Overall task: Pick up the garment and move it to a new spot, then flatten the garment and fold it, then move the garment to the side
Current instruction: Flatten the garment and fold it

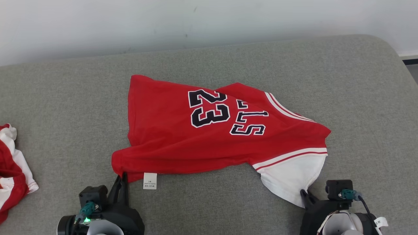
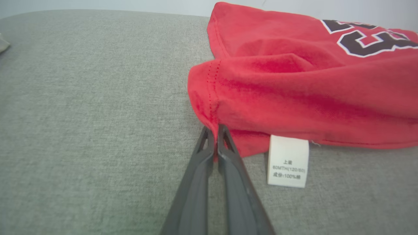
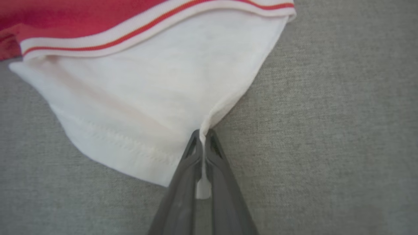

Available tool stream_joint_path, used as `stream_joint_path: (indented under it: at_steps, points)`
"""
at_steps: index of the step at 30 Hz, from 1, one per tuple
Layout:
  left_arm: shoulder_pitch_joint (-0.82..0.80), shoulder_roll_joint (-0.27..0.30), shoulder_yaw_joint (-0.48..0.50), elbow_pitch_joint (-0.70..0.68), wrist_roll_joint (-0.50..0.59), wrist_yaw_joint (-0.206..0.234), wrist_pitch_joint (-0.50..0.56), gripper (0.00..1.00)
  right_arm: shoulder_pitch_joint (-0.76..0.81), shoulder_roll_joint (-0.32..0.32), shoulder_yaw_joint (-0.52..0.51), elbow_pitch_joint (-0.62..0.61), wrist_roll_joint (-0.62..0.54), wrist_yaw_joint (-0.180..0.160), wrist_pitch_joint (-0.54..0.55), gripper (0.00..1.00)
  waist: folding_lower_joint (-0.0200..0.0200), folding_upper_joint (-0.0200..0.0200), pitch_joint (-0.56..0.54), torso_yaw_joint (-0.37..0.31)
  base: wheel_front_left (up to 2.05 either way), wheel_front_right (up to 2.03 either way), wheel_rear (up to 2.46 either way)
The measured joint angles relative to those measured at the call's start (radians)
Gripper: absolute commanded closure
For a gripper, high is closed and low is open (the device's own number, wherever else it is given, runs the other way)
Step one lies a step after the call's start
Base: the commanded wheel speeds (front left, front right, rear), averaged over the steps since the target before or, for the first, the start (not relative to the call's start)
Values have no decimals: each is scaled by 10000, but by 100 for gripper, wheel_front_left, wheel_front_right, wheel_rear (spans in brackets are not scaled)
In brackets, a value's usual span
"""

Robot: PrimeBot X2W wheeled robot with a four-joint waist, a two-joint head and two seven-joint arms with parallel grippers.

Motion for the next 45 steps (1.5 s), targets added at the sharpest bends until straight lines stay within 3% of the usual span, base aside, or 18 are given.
stream_joint_path:
  at_steps: [10, 17, 22, 28, 34, 38, 41, 45]
  points:
    - [51, -8, 161, -466, -376, -251, 0, 100, 178, 63, -75, -476, 217, 0, -397, 100, 3, 2, -242, 17, 0, 0, 0]
    - [-53, -12, 15, -1597, -2027, -742, 6, 100, 205, 104, -640, -2307, 491, 13, -993, 100, 3, 3, -605, -29, 0, 0, 0]
    - [-977, -12, -715, -2190, -3147, -1064, 1325, 100, -132, 98, -821, -4057, 765, 13, -777, 100, 2, 2, -769, -92, 0, 0, 0]
    - [-3006, 508, -805, -2859, -4405, -1156, 3342, 100, -2472, -244, -219, -5208, 1453, 13, 345, 100, 3, 3, -454, -272, 0, 0, 0]
    - [-5085, 1308, -332, -3078, -4932, -1120, 4326, 100, -5611, -949, 596, -4470, 2313, 15, 1229, 100, 4, 3, 188, -635, 0, 0, 0]
    - [-6461, 1668, 33, -3106, -4895, -685, 4491, 100, -7548, -1409, 1302, -3467, 2332, 15, 1363, 100, 3, 2, 687, -848, 0, 0, 0]
    - [-7660, 1848, 265, -3033, -4780, -336, 4405, 100, -8799, -1174, 1404, -2416, 2759, 15, 1304, 100, 3, 2, 1189, -970, 0, 0, 0]
    - [-9195, 2077, 268, -2911, -4228, -174, 3833, 100, -10607, -385, 366, -911, 3331, 15, 360, 100, 4, 2, 2009, -1114, 0, 0, 0]
